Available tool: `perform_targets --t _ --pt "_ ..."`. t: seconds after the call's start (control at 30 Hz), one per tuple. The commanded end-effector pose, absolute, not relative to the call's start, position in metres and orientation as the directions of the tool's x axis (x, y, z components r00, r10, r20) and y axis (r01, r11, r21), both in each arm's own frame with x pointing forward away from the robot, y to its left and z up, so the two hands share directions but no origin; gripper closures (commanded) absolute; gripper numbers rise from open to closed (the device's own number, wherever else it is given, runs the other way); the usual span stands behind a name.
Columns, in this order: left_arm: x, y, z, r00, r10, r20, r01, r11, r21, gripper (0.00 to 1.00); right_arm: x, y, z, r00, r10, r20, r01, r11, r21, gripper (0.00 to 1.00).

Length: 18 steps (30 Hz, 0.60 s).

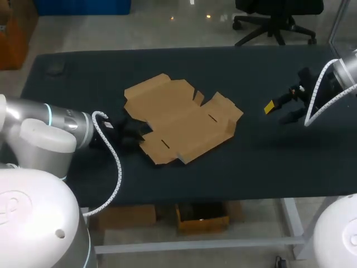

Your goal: Assemble the packaging by folding the flat box into shape, placing the metal phone stand inside, and closing the box properly

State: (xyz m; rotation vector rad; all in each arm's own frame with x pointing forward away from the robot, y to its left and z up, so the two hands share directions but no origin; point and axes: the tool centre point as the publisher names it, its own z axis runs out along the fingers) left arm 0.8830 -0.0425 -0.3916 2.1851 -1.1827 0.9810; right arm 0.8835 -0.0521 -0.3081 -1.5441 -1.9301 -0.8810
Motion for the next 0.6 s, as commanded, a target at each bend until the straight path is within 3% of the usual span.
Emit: perform_targets --t 0.03,0.6 --pt "0.887 -0.039 -0.394 0.373 -0.512 0.774 -0.854 -0.516 0.071 1.00 0.883 -0.053 -0.308 -0.222 0.642 0.734 0.975 0.143 0.170 0.00" --pt "0.879 -0.037 -0.382 0.311 -0.533 0.787 -0.927 -0.351 0.128 1.00 0.883 -0.053 -0.308 -0.222 0.642 0.734 0.975 0.143 0.170 0.00"
